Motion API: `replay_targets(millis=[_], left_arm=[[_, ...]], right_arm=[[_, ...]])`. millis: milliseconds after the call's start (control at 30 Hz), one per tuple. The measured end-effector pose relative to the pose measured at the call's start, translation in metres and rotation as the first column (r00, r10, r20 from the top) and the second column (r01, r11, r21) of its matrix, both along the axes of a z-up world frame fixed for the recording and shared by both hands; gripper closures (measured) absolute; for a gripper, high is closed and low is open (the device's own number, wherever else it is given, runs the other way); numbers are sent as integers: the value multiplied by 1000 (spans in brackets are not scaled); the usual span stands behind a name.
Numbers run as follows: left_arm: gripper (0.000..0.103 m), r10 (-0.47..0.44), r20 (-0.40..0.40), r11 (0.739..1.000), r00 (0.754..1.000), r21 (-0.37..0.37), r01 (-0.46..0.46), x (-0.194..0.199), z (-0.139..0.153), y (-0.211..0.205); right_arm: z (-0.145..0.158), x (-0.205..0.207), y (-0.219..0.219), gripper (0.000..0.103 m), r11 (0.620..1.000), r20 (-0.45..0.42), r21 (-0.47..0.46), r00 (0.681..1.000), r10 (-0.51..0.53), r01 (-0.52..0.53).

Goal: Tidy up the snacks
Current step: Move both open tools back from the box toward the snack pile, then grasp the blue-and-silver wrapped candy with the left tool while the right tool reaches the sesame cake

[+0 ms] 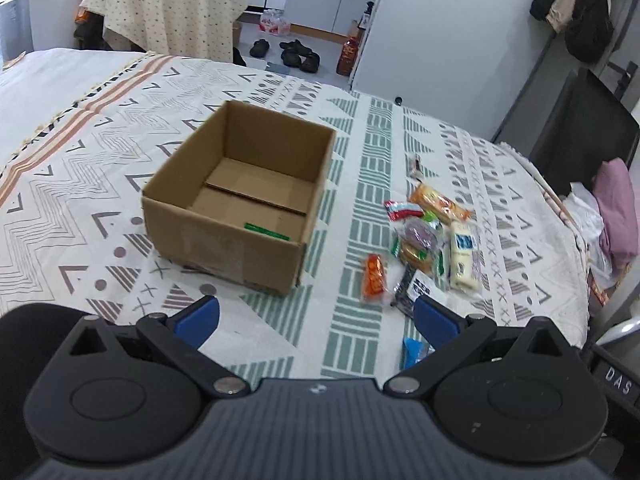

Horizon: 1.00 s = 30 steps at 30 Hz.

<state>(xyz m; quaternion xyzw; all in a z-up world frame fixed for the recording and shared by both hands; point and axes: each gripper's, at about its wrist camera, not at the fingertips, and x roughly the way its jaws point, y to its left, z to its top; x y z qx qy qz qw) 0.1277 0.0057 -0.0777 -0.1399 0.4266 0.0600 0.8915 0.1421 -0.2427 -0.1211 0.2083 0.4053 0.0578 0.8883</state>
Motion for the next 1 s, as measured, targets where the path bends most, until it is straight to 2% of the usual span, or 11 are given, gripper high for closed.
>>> replay_targets(millis=[67,333,467,633,1000], left_arm=[[0,-3,-10,1000,1000,-5,3,1,-3,-6],[3,-56,-45,998,997,-36,54,11,-21,-29],[4,-72,-58,996,996,-54,69,17,-32,-43],[13,-84,-91,994,992,-78,77,27,-50,-56],[32,-124,-177,983,976,-153,97,49,-92,-78]], right_arm=[[-4,-1,-5,3,1000,-15,18,1000,-22,22],[-22,5,-20,28,994,-89,77,993,-73,80],[-27,7,-27,33,988,-106,115,990,-89,101],[-34,11,-30,40,983,-129,157,989,-77,97],[-54,26,-40,40,969,-186,220,980,-71,112]])
